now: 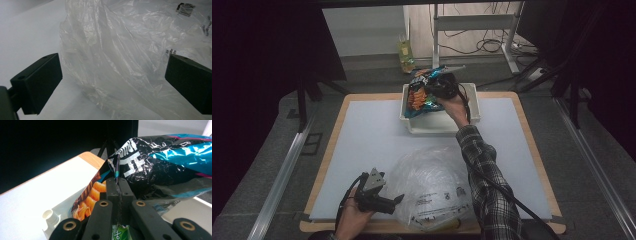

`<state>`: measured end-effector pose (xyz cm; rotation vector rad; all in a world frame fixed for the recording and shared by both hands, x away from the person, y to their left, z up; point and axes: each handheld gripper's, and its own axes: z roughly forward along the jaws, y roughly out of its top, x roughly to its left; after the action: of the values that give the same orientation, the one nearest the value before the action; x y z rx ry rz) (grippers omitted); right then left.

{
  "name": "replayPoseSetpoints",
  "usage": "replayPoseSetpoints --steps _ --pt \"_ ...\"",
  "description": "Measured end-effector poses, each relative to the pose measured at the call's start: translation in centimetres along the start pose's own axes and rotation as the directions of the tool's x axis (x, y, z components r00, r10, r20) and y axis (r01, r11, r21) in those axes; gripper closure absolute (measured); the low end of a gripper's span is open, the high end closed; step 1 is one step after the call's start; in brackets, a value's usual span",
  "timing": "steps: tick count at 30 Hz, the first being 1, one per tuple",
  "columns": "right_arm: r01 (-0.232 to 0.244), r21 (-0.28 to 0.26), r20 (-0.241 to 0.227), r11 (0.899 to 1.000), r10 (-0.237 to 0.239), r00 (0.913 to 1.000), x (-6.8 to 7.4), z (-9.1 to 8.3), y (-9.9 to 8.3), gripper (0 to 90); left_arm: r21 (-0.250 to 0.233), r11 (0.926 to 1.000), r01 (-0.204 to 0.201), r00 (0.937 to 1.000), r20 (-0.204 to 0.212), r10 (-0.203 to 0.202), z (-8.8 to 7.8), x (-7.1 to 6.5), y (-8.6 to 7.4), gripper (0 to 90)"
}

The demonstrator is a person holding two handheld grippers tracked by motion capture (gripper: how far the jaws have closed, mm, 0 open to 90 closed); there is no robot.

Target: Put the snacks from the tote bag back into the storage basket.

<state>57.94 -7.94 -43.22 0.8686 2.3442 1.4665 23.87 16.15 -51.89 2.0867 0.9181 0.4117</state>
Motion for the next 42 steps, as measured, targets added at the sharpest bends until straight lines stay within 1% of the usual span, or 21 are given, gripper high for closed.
replayPoseSetpoints --steps 3,9,12,14,17,19,20,24,27,30,33,36,38,40,42 --pt "-0.002 0.007 -0.008 1.0 0.002 1.0 -0.1 0.3 -0.4 89.0 0.0 1.0 0.0 1.0 0.001 0.0 0.0 0.0 0.0 0.8" --pt "0.004 0.043 -0.02 0.999 -0.003 0.9998 -0.2 0.9 -1.0 87.5 0.001 1.0 -0.002 1.0 0.003 0.002 0.1 -0.1 0.0 0.8" --pt "-0.006 0.057 -0.017 0.998 0.007 0.9998 -0.3 1.1 -1.3 86.9 0.001 1.0 -0.001 1.0 0.004 0.001 0.1 -0.1 0.0 0.8" --pt "-0.022 0.065 -0.019 0.998 0.023 0.9996 -0.5 1.2 -1.4 86.0 0.001 1.0 -0.001 1.0 0.004 0.001 0.1 -0.1 0.0 0.8" --pt "-0.027 0.092 0.003 0.995 0.027 0.9996 -0.7 1.2 -1.5 83.1 0.001 1.0 -0.001 1.0 0.004 0.001 0.1 -0.1 0.0 0.8" --pt "-0.02 0.108 0.041 0.994 0.015 0.999 -0.7 1.1 -1.6 81.1 0.002 1.0 -0.002 1.0 0.005 0.002 0.1 -0.1 0.0 0.9" --pt "-0.024 0.121 0.051 0.992 0.018 0.9985 -0.8 1.2 -1.7 80.3 0.003 1.0 -0.002 1.0 0.006 0.002 0.1 -0.1 0.0 0.9" --pt "-0.049 0.132 0.069 0.99 0.04 0.9968 -1.2 1.2 -2.2 78.4 0.003 1.0 -0.003 1.0 0.006 0.003 0.1 -0.2 0.0 0.9" --pt "-0.054 0.15 0.094 0.987 0.04 0.9948 -1.3 1.3 -2.4 77.5 0.005 1.0 -0.004 1.0 0.006 0.004 0.2 -0.2 0.1 0.9" --pt "-0.056 0.155 0.1 0.986 0.041 0.9941 -1.3 1.4 -2.6 76.0 0.006 1.0 -0.006 1.0 0.006 0.006 0.2 -0.2 0.1 0.9" --pt "-0.043 0.171 0.119 0.984 0.023 0.9926 -1.3 1.5 -2.6 72.9 0.006 1.0 -0.007 1.0 0.006 0.007 0.2 -0.2 0.1 0.9" --pt "-0.057 0.179 0.132 0.982 0.033 0.9906 -1.4 1.5 -2.7 68.1 0.005 1.0 -0.004 1.0 0.004 0.004 0.2 -0.2 0.1 0.9" --pt "-0.055 0.189 0.142 0.981 0.028 0.9895 -1.4 1.5 -2.8 65.2 0.006 1.0 -0.005 1.0 0.003 0.005 0.2 -0.2 0.1 0.9" --pt "-0.043 0.2 0.149 0.979 0.013 0.9887 -1.2 1.6 -2.7 61.2 0.005 1.0 -0.003 1.0 0.002 0.003 0.2 -0.2 0.1 0.9" --pt "-0.024 0.21 0.161 0.977 -0.01 0.9868 -1.0 1.6 -2.7 59.3 0.004 1.0 -0.001 1.0 0.001 0.001 0.2 -0.2 0.1 0.9"
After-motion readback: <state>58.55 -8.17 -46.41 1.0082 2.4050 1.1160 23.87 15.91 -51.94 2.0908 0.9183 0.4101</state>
